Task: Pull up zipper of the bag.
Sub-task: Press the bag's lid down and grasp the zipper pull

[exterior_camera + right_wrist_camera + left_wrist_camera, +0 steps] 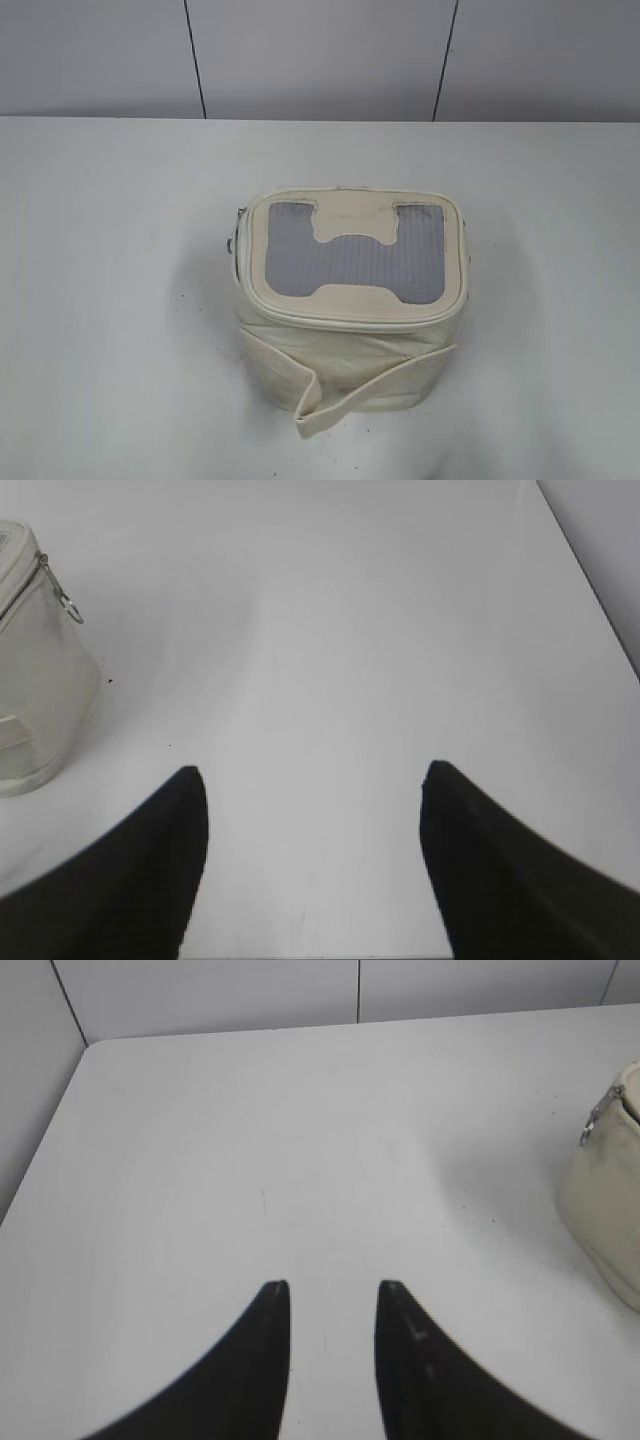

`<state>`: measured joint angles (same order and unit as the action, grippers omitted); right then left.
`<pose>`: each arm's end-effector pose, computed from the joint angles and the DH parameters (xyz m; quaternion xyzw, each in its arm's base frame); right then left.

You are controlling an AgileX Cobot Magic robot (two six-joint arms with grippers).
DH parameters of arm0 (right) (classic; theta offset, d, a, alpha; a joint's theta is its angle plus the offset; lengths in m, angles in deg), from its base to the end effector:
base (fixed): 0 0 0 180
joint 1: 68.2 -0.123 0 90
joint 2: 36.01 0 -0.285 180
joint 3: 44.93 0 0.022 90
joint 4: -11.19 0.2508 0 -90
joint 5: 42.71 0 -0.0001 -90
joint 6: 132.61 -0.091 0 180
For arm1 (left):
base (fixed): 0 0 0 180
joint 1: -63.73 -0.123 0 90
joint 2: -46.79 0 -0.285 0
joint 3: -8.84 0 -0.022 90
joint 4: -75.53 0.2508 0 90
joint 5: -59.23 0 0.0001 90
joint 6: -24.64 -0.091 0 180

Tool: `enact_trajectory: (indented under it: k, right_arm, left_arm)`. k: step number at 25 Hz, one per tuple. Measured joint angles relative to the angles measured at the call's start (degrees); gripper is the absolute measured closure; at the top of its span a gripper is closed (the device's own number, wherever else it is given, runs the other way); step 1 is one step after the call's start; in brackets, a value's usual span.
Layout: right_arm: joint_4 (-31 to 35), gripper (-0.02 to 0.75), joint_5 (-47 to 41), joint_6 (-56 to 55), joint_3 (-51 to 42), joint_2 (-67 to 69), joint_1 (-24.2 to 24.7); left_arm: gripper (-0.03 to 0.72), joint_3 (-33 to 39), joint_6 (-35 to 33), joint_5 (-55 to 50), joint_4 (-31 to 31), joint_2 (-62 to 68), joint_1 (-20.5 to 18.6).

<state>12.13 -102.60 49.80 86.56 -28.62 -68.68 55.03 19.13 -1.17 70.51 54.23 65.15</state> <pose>-0.0054 0.0012 0.2788 -0.0216 0.8468 -0.0008 0.5315 -0.0110 -0.0067 0.2894 0.0532 0.8363 -0.0243 0.5451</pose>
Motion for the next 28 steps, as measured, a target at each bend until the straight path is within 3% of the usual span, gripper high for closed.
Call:
enact_trajectory:
  k: [28]
  right_arm:
    - [0.0, 0.216, 0.0, 0.0, 0.0, 0.0, 0.0]
  left_arm:
    - [0.454, 0.0, 0.0, 0.0, 0.0, 0.0, 0.0]
